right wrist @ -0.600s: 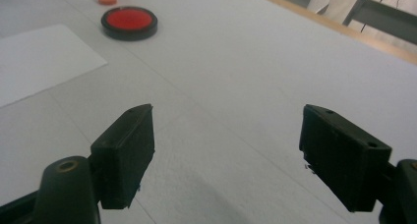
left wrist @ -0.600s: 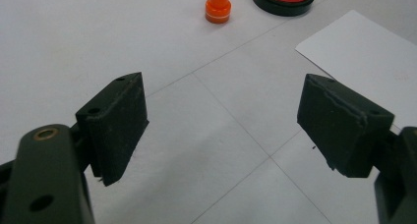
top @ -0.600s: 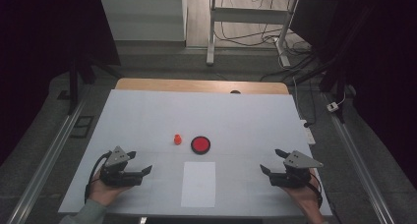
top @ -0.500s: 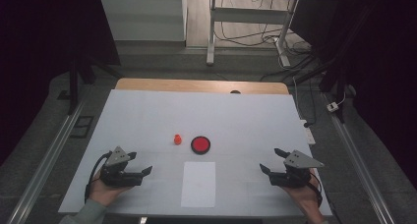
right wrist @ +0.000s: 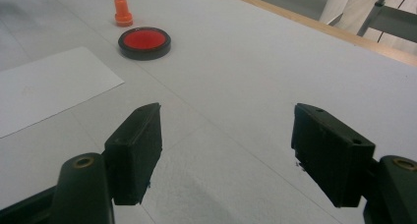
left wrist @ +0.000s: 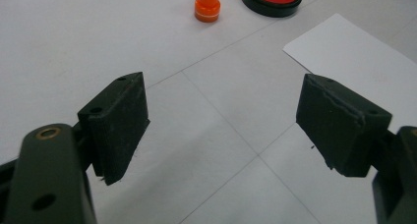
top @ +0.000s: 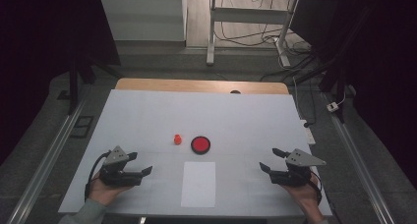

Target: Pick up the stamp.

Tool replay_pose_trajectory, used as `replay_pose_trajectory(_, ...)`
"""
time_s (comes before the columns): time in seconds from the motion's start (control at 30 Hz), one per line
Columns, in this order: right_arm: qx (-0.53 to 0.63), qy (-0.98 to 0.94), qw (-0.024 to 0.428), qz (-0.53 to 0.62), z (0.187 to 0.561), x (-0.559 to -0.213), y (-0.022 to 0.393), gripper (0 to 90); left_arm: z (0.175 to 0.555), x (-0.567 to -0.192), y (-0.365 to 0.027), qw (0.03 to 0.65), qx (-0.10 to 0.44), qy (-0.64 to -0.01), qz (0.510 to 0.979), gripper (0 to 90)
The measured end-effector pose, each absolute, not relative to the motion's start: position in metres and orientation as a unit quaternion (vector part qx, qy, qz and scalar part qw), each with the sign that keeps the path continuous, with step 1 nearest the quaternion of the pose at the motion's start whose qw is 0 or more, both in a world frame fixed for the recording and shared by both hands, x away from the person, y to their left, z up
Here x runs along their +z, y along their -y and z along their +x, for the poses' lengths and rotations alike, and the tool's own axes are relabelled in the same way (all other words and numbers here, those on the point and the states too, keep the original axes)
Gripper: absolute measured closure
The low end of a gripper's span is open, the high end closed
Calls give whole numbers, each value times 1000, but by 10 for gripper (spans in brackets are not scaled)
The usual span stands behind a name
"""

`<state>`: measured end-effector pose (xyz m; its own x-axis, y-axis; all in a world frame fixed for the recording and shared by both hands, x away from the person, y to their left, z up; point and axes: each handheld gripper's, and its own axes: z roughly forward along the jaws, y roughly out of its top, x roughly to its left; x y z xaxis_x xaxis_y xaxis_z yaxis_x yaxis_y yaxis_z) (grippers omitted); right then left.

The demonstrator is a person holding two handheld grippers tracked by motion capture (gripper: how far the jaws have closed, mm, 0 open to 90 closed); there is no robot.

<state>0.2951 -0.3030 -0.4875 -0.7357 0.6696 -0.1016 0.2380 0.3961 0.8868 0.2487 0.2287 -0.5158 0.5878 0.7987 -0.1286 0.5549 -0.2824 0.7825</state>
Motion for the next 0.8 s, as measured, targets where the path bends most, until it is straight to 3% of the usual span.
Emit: replay_pose_trajectory(0.8,454,-816,227,279,291,-494,296,304,258,-511,-223,423,151,-423,787,204)
